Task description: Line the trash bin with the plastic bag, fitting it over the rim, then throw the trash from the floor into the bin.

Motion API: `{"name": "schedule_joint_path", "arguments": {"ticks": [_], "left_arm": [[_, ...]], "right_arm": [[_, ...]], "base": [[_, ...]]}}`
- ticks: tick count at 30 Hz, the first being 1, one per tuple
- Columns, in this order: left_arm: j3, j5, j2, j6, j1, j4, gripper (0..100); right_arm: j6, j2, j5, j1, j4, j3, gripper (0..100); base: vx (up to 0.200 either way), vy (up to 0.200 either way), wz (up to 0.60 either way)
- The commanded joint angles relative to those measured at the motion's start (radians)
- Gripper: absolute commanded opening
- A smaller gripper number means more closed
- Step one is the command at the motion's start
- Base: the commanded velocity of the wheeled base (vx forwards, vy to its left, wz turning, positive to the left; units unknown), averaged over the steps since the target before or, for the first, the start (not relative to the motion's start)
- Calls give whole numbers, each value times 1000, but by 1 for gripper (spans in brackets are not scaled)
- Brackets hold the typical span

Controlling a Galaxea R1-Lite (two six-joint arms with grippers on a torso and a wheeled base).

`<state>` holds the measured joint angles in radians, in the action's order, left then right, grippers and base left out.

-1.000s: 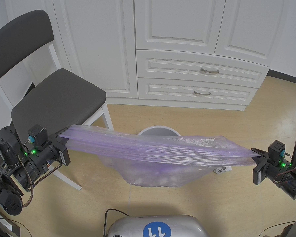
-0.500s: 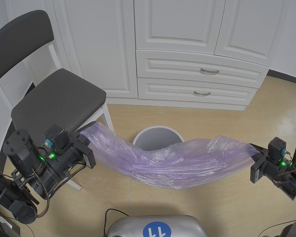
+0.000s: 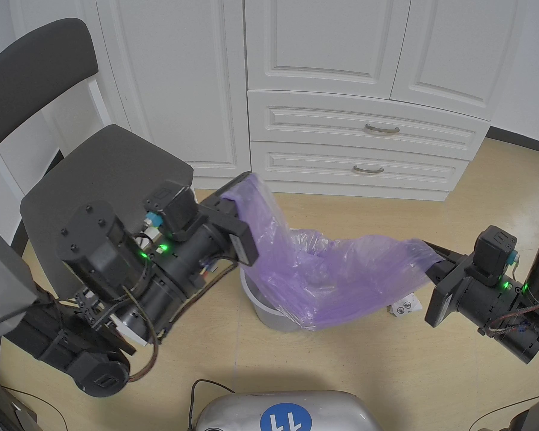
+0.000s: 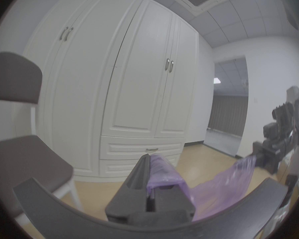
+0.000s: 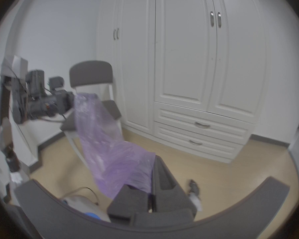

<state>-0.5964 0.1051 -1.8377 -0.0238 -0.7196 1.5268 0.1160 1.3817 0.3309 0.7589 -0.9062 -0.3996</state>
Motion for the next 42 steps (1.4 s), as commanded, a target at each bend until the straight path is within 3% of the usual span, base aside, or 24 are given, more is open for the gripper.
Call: {"name": "schedule_joint_path", "arguments": {"ticks": [1, 8, 20, 31, 36, 42], "left_arm": [[-82, 51, -69, 78, -103, 1, 0], [-77, 76, -91, 104, -156, 3, 0], [-86, 93, -157, 220, -126, 3, 0], [-207, 93, -328, 343, -63, 3, 0], [-267, 93, -405, 351, -46, 1, 0], [-329, 96, -471, 352, -21, 1, 0]], "right_arm": [[-76, 45, -61, 71, -10, -39, 0], [-119, 131, -65, 77, -112, -33, 0], [-121, 453, -59, 23, -458, -36, 0], [-124, 603, -84, -47, -519, -79, 0], [-122, 708, -108, -90, -637, -105, 0], [-127, 766, -168, -127, -660, -128, 0]], "base": [[0, 0, 0], [0, 0, 0], [0, 0, 0], [0, 0, 0], [0, 0, 0], [0, 0, 0]]}}
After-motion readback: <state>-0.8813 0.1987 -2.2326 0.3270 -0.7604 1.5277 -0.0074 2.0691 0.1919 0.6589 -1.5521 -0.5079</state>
